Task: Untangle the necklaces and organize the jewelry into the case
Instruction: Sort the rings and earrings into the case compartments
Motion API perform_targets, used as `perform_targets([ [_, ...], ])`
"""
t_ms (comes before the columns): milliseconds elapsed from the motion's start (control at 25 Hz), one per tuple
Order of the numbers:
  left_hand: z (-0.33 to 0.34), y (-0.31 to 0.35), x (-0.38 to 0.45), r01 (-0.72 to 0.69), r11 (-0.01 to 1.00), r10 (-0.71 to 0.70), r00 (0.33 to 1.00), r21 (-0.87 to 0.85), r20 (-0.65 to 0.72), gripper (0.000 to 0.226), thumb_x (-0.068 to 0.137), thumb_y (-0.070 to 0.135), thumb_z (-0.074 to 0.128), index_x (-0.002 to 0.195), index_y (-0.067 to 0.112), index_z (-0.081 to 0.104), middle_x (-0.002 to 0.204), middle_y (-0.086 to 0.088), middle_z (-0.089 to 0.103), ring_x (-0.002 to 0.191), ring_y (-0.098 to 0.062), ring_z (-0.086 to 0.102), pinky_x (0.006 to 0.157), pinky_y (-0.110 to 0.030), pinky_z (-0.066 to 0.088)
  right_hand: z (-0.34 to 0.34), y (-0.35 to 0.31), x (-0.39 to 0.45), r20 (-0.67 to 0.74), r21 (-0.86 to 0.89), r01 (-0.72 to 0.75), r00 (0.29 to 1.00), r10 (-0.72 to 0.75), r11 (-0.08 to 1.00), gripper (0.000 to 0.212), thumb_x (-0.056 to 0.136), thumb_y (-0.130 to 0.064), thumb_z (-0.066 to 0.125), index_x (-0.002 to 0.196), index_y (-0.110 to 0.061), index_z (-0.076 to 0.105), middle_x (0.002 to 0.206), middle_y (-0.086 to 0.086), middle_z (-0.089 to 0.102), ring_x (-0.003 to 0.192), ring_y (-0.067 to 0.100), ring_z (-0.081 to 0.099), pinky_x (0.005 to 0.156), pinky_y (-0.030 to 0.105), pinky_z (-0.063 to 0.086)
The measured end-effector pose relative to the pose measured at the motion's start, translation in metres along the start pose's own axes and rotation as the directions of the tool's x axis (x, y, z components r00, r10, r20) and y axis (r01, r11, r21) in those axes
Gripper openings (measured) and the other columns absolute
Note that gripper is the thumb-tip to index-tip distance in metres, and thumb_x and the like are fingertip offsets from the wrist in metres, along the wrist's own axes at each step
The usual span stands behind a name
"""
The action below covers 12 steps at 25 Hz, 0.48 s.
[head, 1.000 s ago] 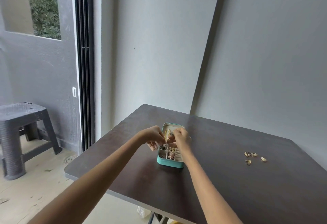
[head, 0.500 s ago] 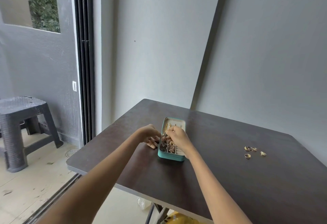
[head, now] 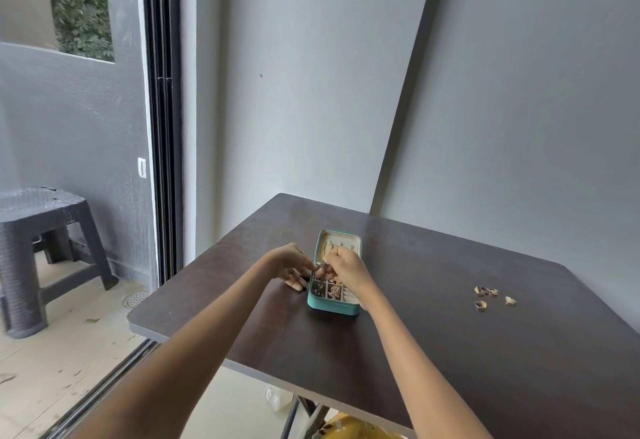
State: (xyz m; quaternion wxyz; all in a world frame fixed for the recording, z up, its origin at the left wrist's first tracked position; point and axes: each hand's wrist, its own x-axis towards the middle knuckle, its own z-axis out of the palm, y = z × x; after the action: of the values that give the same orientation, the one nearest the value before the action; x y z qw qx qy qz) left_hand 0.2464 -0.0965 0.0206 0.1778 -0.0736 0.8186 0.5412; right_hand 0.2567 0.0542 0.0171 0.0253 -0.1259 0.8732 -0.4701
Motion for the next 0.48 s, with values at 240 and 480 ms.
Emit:
perform_targets([
  [240,-0.001,-0.002,0.009,0.006,0.999,-0.003,0.999,0.05,-0.042,0.027,0.088,0.008,0.062,0.111,-0.005,0.057,0.073,-0.01,0.056,0.052,-0.017,0.049,0.036,-0.02,0.043,-0.006,0.008,0.0,0.016,-0.171,0.037,0.999,-0.035,0.985,0.016,0.084,-0.027,0.059,0.079,-0.015,0.068,0.08,-0.003,0.065,0.08,0.014,0.057,0.073,0.028,0.043],
  [480,0.006,0.011,0.012,-0.074,0.994,0.09,0.968,0.078,-0.233,0.028,0.088,0.013,0.064,0.069,0.009,0.044,0.066,-0.006,0.045,0.046,-0.013,0.037,0.034,-0.015,0.026,-0.012,0.019,0.0,0.002,-0.209,0.042,0.999,-0.043,0.977,0.014,0.086,-0.032,0.061,0.09,-0.023,0.072,0.086,-0.004,0.067,0.081,0.01,0.057,0.071,0.025,0.041],
])
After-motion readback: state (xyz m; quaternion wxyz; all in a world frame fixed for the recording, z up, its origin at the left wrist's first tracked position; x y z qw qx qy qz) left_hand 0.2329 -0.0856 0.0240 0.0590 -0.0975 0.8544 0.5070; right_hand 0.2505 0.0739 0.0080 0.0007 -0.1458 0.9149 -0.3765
